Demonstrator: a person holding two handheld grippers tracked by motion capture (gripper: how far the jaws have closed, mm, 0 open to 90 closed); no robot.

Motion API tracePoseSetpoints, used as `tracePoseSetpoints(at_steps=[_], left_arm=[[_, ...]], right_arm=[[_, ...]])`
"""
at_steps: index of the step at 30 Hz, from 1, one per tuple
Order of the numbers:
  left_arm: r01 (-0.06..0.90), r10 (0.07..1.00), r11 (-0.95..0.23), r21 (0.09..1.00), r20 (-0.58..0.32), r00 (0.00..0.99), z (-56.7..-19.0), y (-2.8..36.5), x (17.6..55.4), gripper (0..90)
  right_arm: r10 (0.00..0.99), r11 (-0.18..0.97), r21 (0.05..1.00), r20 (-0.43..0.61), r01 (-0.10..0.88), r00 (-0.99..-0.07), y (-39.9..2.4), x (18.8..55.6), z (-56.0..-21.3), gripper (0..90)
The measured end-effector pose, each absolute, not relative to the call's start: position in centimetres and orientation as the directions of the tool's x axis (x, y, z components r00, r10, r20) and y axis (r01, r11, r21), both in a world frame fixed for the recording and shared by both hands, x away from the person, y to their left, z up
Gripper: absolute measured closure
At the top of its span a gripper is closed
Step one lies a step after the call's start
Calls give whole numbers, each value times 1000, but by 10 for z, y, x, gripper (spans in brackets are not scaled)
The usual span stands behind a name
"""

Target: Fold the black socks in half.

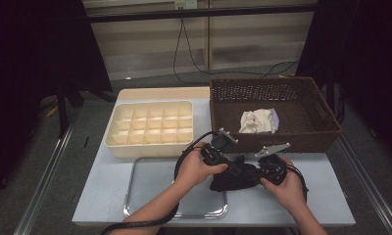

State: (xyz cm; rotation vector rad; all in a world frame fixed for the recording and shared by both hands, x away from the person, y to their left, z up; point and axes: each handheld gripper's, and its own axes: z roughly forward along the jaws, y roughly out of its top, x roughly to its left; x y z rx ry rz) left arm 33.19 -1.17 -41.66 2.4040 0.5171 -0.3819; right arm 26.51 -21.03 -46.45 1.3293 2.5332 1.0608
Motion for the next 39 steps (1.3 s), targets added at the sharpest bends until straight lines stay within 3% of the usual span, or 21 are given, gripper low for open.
tracePoseSetpoints(at_steps=[1,2,15,32,39], left_arm=[[453,267,-717,530,-392,880,-417,-12,332,672],[451,258,-718,530,-399,880,-415,-9,332,654],[471,293,-684,557,-381,877,-413,22,332,533],[539,365,-668,513,-405,838,-443,52,333,517],[550,369,-665,504,-419,830,-453,47,330,520]], right_arm=[[760,383,616,213,688,-614,-212,265,-461,843],[763,379,619,211,688,-611,-213,265,-461,838],[783,367,648,172,667,-598,-222,265,-444,816],[724,447,675,112,587,-680,-188,268,-434,805],[714,486,612,134,624,-687,-190,266,-460,881]])
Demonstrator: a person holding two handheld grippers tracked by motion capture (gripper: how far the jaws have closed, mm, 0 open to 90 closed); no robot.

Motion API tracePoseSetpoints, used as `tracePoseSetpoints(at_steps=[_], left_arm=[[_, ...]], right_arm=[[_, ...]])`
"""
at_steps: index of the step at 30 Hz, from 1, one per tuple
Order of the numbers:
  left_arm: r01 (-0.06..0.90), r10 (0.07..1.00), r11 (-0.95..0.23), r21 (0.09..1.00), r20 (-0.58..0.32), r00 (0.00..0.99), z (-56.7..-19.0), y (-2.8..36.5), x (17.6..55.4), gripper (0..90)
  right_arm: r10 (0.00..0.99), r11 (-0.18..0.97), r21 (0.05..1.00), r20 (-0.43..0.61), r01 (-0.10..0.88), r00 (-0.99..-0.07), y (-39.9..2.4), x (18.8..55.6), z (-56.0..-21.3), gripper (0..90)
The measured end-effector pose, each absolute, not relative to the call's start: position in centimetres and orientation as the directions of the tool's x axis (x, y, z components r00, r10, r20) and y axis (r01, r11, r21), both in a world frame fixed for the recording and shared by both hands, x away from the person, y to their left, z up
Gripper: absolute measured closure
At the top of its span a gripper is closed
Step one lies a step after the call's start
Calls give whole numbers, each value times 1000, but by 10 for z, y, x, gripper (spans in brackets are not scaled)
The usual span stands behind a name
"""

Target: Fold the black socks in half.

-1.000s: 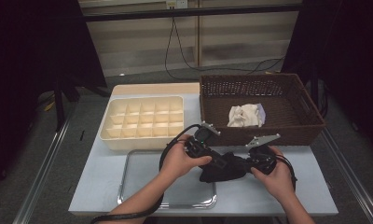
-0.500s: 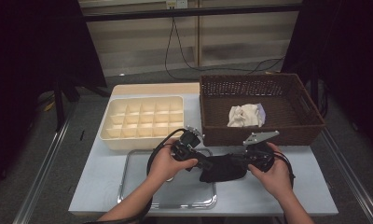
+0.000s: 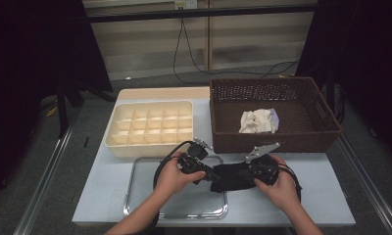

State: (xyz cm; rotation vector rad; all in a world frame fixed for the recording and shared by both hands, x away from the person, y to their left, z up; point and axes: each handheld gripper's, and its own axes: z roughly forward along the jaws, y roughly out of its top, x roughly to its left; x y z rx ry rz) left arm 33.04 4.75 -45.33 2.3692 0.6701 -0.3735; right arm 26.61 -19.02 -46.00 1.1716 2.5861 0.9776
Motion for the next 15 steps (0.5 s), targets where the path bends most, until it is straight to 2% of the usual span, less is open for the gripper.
tracePoseSetpoints(at_steps=[9,15], left_arm=[[552,376,-672,494,-414,829,-462,45,330,596],[558,370,-675,483,-432,822,-462,43,329,712]], right_arm=[[717,482,615,132,624,-684,-193,263,-462,900],[718,482,619,127,620,-684,-192,262,-463,900]])
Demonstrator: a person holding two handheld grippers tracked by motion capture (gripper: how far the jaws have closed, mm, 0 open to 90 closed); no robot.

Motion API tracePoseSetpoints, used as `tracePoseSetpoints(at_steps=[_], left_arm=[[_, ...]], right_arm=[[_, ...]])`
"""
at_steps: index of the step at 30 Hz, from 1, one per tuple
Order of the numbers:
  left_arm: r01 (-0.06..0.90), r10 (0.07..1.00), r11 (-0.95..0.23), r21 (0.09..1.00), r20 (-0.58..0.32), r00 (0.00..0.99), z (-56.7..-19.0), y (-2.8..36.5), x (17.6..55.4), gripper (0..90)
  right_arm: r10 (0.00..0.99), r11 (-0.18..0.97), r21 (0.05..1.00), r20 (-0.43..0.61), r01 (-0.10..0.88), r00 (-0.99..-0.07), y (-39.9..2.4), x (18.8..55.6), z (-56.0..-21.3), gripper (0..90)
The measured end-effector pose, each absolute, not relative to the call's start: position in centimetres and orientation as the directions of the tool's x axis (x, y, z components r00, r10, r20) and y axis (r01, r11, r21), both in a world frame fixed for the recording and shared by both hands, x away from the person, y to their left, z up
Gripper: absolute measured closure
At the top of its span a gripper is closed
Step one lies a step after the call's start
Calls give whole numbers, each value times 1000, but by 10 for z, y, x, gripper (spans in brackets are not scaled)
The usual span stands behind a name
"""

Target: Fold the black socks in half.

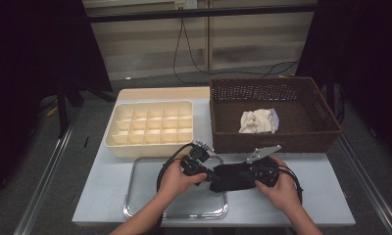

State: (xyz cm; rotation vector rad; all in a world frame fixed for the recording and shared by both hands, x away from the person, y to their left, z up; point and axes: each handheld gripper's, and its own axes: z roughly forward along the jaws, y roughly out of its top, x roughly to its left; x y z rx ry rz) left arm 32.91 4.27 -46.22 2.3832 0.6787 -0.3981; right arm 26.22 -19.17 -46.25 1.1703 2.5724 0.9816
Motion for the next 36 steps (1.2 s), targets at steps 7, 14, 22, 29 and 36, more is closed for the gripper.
tracePoseSetpoints(at_steps=[7,14,22,29,36], left_arm=[[536,368,-707,462,-407,836,-455,36,328,838],[552,346,-700,453,-462,817,-439,38,331,850],[516,314,-710,480,-440,841,-409,31,333,851],[493,305,-737,462,-424,853,-402,24,334,852],[504,313,-735,454,-432,846,-407,18,334,853]], right_arm=[[716,483,620,127,618,-686,-191,262,-462,900],[712,476,624,141,620,-688,-191,262,-462,900],[684,476,632,170,611,-709,-178,260,-461,900],[651,477,632,213,611,-729,-165,257,-462,900],[657,473,631,213,615,-723,-172,257,-457,896]])
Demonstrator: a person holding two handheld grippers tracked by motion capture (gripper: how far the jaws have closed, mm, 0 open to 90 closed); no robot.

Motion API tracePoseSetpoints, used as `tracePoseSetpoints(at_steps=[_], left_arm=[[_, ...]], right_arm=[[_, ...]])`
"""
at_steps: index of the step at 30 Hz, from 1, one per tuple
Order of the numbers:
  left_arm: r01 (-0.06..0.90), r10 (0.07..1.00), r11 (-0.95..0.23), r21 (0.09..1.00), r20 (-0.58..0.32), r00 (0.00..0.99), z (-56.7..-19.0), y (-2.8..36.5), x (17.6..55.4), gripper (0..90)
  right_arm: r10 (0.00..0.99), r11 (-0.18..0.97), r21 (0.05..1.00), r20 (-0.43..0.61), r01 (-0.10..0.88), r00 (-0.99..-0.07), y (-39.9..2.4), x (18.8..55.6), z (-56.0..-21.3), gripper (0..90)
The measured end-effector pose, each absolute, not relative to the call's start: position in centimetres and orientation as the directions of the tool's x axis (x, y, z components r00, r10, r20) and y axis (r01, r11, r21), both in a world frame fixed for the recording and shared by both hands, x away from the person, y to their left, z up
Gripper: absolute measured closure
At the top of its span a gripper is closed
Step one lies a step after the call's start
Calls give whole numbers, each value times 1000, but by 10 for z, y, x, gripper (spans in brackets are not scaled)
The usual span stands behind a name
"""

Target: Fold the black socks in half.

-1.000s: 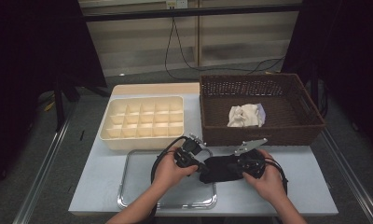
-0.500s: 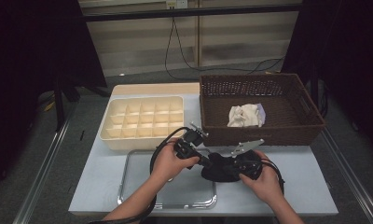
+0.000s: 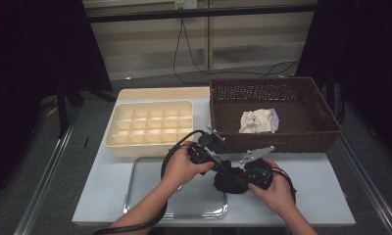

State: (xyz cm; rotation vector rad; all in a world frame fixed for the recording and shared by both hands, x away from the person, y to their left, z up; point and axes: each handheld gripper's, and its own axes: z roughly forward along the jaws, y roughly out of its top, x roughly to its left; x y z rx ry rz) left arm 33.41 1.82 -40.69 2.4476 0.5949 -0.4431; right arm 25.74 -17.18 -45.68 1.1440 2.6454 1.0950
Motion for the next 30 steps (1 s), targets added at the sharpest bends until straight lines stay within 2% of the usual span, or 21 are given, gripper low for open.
tracePoseSetpoints(at_steps=[17,30], left_arm=[[471,289,-750,464,-411,865,-426,-10,327,848],[468,278,-741,482,-414,867,-435,-17,321,823]], right_arm=[[724,400,672,186,624,-664,-205,260,-439,872],[734,372,718,160,588,-660,-196,263,-433,836]])
